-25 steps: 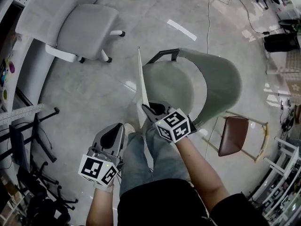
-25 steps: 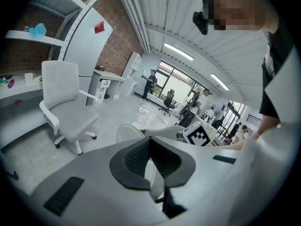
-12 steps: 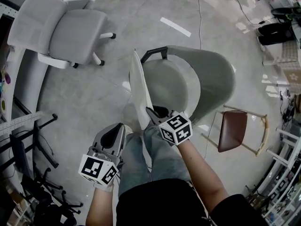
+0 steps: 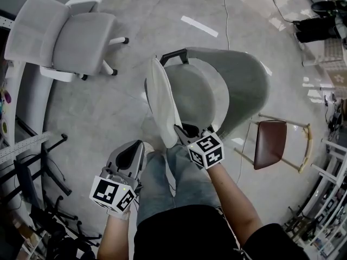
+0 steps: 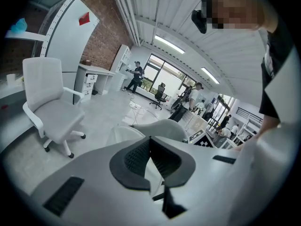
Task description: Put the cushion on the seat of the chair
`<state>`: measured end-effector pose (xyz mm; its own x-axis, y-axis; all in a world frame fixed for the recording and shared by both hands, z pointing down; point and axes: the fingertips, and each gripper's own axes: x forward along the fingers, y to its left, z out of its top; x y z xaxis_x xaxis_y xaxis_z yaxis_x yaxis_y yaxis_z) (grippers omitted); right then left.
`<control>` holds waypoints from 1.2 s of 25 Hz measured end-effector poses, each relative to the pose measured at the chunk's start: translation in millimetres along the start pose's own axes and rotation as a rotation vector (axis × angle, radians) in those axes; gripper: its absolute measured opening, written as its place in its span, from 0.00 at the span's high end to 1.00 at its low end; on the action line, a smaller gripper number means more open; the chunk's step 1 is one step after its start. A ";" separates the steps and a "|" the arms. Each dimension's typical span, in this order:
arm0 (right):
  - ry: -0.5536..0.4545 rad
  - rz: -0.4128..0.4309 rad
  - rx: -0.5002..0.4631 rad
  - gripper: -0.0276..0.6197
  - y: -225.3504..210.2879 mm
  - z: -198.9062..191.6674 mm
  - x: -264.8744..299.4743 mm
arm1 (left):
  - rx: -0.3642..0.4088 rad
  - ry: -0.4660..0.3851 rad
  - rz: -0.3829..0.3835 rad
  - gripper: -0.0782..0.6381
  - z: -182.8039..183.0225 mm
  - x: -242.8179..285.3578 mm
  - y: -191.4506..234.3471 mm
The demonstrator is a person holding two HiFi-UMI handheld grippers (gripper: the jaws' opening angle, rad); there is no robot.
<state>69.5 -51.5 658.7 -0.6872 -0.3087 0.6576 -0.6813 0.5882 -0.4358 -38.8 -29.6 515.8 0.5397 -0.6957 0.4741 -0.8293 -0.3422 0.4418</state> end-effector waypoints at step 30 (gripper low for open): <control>-0.011 -0.244 0.232 0.88 -91.7 -64.4 -40.6 | 0.035 0.079 -0.081 0.88 -13.8 27.6 -20.6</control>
<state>176.1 -44.8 711.6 -0.4989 -0.4282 0.7535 -0.8643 0.3104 -0.3958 -4.9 -33.1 530.3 0.6136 -0.6133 0.4973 -0.7864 -0.4179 0.4549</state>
